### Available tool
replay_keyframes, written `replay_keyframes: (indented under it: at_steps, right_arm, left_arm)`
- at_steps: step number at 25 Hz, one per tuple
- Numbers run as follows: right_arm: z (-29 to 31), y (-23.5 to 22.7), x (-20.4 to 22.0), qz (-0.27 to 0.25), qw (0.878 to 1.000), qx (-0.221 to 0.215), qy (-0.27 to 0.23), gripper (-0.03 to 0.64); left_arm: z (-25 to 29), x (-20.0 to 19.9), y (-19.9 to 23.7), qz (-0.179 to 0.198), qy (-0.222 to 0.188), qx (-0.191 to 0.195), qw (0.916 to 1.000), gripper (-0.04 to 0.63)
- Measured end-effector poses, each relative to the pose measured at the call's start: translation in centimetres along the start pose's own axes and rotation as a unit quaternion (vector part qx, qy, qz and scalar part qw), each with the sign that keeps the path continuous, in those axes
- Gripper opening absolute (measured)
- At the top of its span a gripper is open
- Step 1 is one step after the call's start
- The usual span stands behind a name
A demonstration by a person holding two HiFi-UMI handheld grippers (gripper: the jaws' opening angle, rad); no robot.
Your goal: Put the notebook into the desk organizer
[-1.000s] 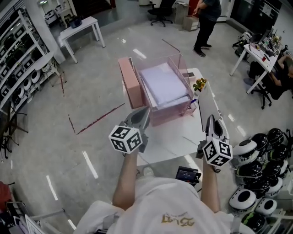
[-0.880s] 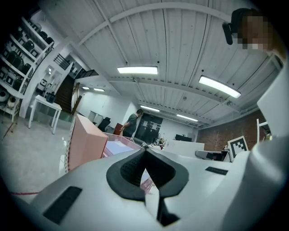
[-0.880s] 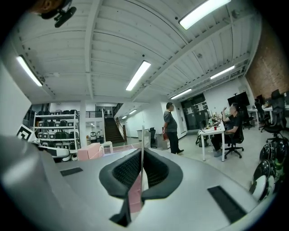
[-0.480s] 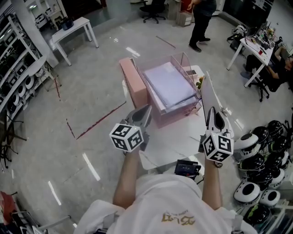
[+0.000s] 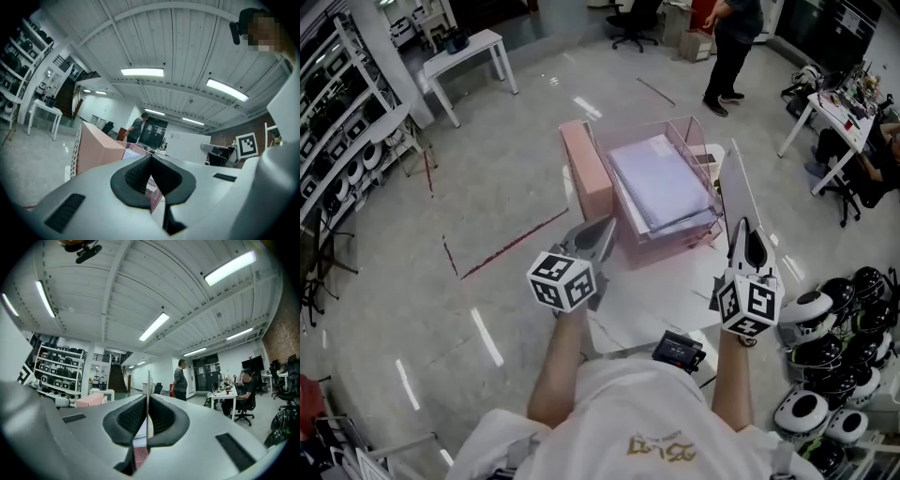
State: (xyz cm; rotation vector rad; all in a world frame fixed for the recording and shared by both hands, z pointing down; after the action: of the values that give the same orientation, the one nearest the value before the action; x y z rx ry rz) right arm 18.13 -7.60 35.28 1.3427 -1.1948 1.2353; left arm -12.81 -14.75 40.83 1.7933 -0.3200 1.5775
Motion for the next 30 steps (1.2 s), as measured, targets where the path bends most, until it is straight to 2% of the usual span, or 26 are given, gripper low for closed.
replay_keyframes:
  at_steps: [12,30]
  right_arm:
    - [1.4,1.5,-0.1,0.009,0.999,-0.037,-0.004,0.018]
    - [2.7,3.8,2.1,-0.029,0.996,-0.078,0.031,0.018]
  left_arm:
    - [0.1,-0.6,0.6,0.004,-0.005,-0.013,0.9999,0.015]
    - [1.0,0.0,2.1,-0.011,0.004,-0.013,0.9999,0.016]
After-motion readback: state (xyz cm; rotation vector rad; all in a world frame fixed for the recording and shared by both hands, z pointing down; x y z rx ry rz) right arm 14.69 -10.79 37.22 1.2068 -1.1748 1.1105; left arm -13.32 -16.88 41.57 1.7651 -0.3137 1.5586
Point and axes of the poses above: the fingertips, and each gripper's own axes: z forward along the fingers, y to its left, x out of its underside, the point moved 10 cm from there along -z, backward along the fingers, and after that the axes turned 5 degrees about x, right-handed, at the moved point
